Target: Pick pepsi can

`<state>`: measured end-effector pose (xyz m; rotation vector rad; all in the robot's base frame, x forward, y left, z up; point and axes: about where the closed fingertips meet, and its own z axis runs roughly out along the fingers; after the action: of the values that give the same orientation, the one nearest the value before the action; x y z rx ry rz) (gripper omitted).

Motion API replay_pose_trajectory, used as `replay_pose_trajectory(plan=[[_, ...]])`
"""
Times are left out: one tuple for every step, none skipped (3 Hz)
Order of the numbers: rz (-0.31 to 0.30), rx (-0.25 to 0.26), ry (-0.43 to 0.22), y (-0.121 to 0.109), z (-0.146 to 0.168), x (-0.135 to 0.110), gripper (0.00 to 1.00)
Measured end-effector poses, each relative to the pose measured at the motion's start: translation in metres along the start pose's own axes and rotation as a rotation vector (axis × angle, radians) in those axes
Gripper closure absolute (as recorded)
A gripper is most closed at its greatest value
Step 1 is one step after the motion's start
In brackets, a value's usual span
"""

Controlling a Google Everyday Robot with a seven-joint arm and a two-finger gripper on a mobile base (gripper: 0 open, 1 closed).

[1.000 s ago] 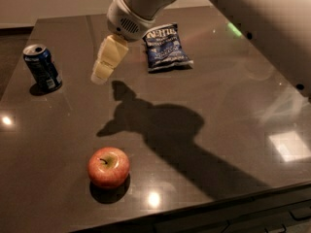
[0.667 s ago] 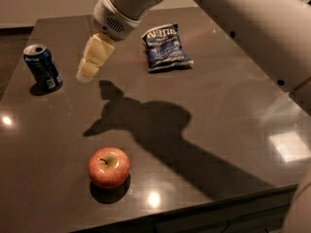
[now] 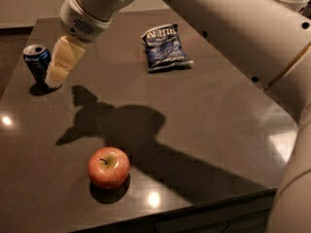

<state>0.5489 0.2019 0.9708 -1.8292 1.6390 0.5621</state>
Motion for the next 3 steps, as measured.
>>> replay_pose_trajectory(plan=[[0.047, 0.028, 0.003, -0.012, 0.009, 0.006, 0.00], [0.104, 0.059, -0.010, -0.028, 0.022, 0.017, 0.00], [0.139, 0.079, -0.029, -0.042, 0.039, 0.026, 0.00]])
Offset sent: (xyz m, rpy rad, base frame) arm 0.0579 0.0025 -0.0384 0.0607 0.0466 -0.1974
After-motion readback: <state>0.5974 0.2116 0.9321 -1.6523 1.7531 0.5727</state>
